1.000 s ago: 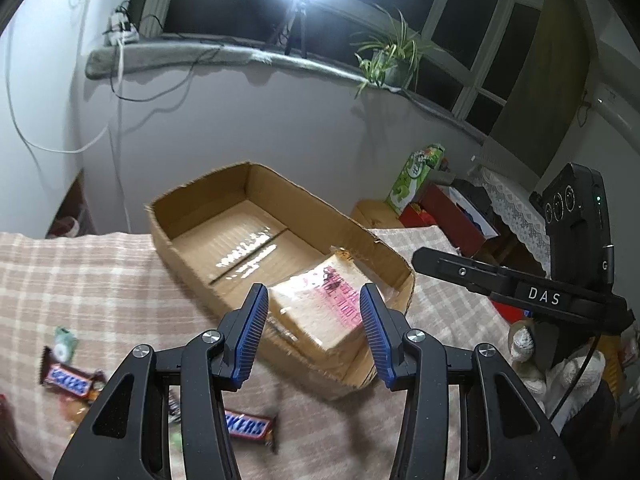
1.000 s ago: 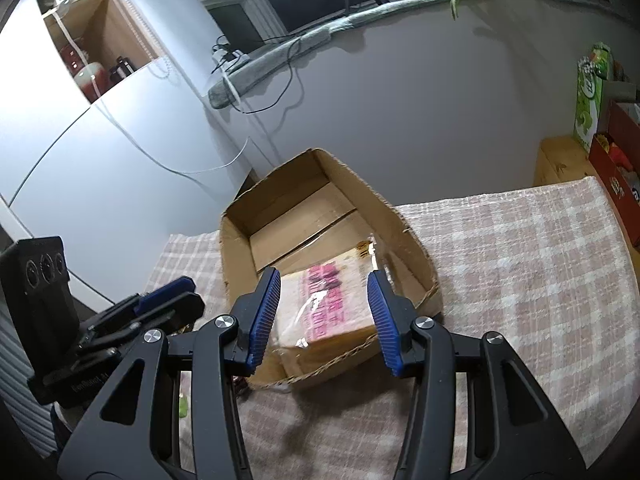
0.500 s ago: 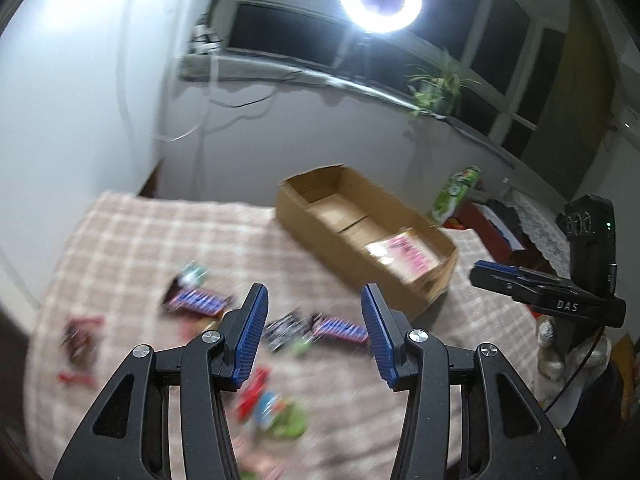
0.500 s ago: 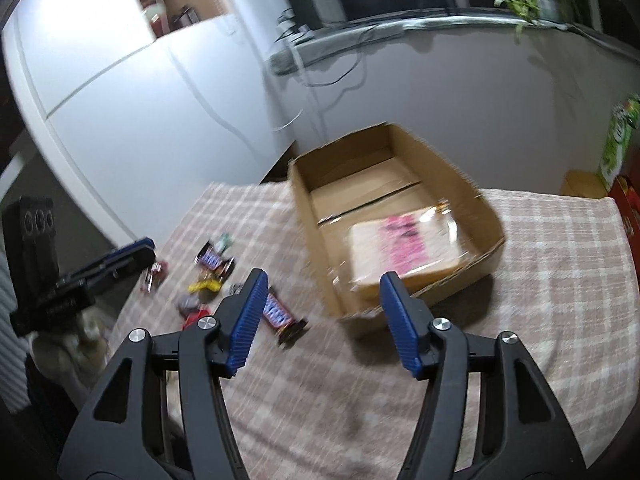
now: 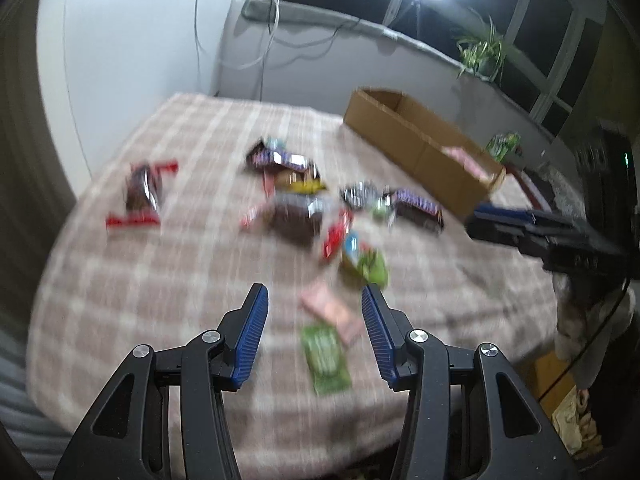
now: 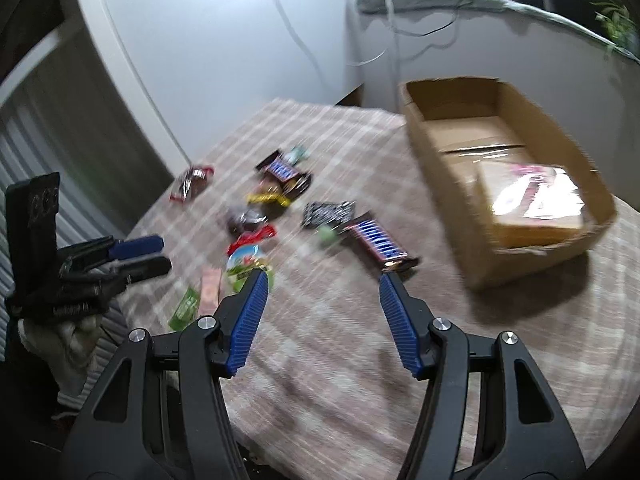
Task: Organize snacks
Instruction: 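Grasp the green candy with the left gripper while the right gripper grasps the cone candy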
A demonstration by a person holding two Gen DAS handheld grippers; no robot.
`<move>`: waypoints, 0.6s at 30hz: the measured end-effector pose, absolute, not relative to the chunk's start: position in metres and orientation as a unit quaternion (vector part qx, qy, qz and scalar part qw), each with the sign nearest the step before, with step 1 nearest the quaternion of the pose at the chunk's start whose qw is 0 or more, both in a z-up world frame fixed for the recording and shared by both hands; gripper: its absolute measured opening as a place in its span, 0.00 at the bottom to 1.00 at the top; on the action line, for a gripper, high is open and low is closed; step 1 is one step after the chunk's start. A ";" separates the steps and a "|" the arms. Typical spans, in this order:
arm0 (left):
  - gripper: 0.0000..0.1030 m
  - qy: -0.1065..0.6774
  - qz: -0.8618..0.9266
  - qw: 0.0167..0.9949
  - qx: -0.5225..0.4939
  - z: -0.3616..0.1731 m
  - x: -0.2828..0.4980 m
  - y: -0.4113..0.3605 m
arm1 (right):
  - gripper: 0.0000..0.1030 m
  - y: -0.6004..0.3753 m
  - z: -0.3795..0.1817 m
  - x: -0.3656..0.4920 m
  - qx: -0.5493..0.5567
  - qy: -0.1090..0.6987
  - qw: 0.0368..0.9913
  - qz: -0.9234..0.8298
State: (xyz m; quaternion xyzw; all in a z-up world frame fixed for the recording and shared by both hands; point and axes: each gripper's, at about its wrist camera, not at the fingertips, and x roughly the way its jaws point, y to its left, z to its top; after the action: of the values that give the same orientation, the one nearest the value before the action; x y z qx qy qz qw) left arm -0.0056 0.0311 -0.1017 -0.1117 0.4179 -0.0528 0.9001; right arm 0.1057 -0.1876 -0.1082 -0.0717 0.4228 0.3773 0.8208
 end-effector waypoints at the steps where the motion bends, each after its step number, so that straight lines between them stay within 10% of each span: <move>1: 0.46 0.420 -0.051 0.899 -0.111 -0.106 -0.011 0.030 | 0.59 -0.183 -0.111 0.105 -0.077 0.424 0.818 0.381; 18: 0.32 0.427 -0.005 0.903 -0.054 -0.135 -0.021 0.003 | 0.59 -0.106 -0.148 0.102 -0.168 0.429 0.785 0.413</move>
State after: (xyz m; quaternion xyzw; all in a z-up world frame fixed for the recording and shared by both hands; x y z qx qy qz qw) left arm -0.0214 0.0028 -0.1347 -0.0539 0.4266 -0.0051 0.9028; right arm 0.1019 -0.1064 -0.1481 -0.1680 0.4292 0.4135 0.7852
